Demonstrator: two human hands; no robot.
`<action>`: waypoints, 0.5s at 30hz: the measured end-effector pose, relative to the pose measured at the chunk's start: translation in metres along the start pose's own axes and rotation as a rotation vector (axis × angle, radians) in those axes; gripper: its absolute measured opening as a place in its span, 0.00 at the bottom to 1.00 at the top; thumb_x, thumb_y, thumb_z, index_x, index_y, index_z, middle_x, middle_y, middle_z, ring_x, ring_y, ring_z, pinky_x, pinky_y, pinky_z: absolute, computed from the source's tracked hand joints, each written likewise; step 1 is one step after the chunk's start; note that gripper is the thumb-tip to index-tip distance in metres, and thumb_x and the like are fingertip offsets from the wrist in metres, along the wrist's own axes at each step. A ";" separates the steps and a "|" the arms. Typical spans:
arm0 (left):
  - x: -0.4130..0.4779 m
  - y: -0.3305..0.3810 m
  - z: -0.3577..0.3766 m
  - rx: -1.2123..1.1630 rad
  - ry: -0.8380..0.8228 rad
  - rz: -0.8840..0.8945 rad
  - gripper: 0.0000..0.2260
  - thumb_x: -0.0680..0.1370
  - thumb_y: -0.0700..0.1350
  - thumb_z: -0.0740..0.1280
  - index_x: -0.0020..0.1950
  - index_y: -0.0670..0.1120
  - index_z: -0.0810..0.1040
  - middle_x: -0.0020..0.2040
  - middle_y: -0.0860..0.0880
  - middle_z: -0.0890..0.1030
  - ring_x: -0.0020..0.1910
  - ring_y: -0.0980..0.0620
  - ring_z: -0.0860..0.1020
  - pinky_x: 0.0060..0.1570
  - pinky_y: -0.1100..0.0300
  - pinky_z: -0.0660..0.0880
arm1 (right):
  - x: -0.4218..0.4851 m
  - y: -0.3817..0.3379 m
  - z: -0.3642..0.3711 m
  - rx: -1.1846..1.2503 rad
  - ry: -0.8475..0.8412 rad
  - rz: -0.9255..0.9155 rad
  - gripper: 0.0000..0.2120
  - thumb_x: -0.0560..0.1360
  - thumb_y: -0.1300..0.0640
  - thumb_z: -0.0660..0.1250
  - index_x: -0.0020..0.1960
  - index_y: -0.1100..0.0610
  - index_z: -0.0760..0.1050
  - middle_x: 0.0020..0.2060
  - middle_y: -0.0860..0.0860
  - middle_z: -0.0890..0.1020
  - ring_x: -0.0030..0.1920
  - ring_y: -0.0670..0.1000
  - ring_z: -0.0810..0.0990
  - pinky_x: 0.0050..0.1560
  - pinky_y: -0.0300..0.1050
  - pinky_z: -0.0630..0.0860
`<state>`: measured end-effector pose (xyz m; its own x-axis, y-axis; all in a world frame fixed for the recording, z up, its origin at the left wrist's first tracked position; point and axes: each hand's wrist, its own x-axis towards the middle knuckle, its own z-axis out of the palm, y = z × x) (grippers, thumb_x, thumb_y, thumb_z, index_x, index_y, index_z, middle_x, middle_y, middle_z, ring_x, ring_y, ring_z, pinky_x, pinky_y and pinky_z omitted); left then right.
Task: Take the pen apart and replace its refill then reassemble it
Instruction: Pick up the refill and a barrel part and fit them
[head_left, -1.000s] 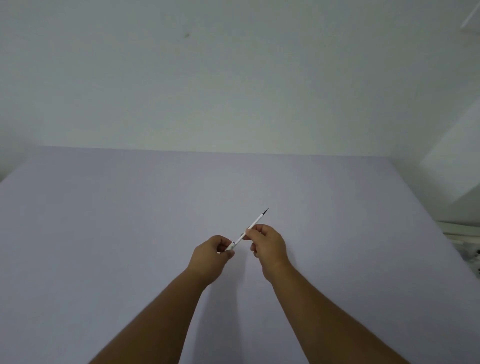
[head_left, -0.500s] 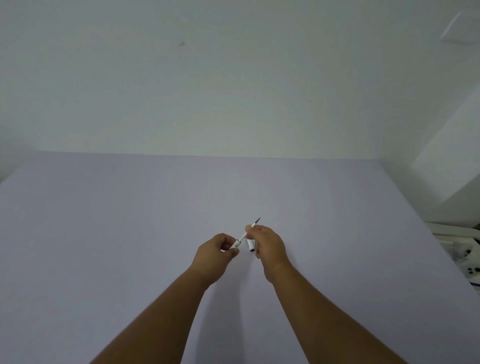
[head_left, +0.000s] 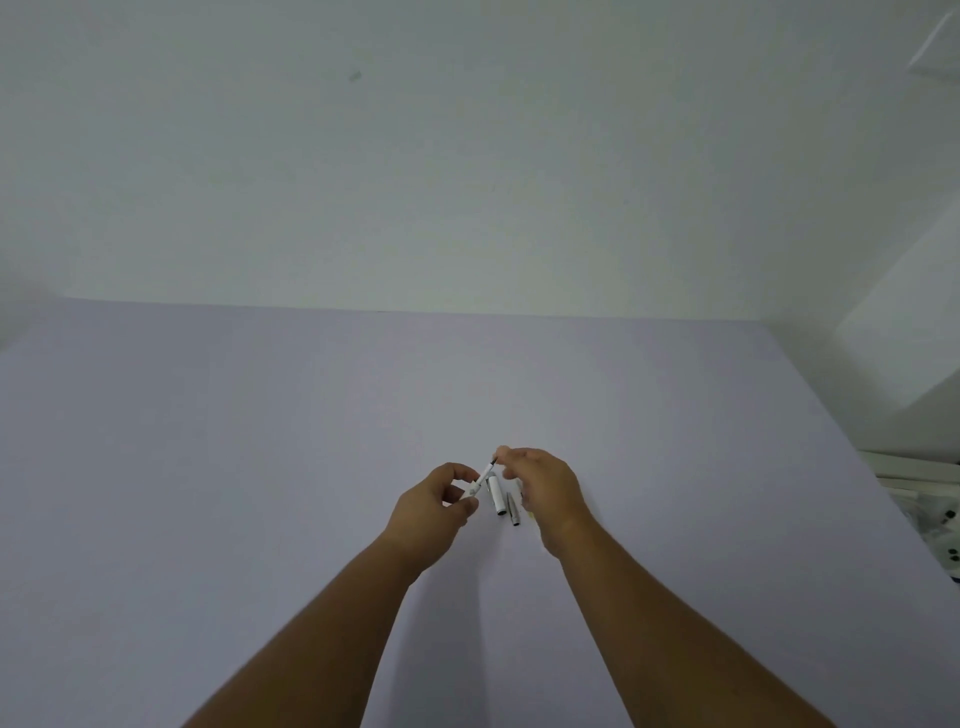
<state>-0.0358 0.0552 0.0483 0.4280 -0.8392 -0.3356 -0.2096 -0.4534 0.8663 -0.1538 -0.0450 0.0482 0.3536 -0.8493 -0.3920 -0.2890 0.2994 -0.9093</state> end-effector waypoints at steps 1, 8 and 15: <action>0.001 -0.001 0.000 -0.011 -0.003 -0.006 0.07 0.77 0.45 0.65 0.52 0.55 0.76 0.41 0.51 0.79 0.38 0.55 0.78 0.41 0.61 0.75 | 0.004 0.002 -0.002 -0.012 0.044 0.010 0.09 0.72 0.48 0.67 0.43 0.53 0.81 0.37 0.45 0.81 0.40 0.47 0.77 0.41 0.42 0.73; 0.013 -0.013 -0.006 -0.014 -0.004 -0.054 0.06 0.76 0.46 0.65 0.50 0.57 0.75 0.41 0.52 0.79 0.34 0.57 0.77 0.34 0.62 0.73 | 0.025 0.033 -0.005 -0.939 0.038 -0.064 0.08 0.74 0.57 0.59 0.45 0.54 0.77 0.43 0.52 0.82 0.44 0.54 0.79 0.38 0.42 0.71; 0.019 -0.016 -0.012 0.012 -0.002 -0.076 0.06 0.77 0.46 0.64 0.52 0.55 0.75 0.41 0.52 0.79 0.35 0.56 0.78 0.35 0.62 0.74 | 0.029 0.048 0.005 -1.032 0.068 -0.108 0.08 0.76 0.54 0.60 0.48 0.58 0.74 0.45 0.55 0.81 0.43 0.55 0.77 0.38 0.44 0.70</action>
<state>-0.0137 0.0501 0.0324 0.4417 -0.8025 -0.4011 -0.1874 -0.5197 0.8335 -0.1526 -0.0534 -0.0073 0.3813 -0.8817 -0.2779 -0.8910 -0.2704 -0.3646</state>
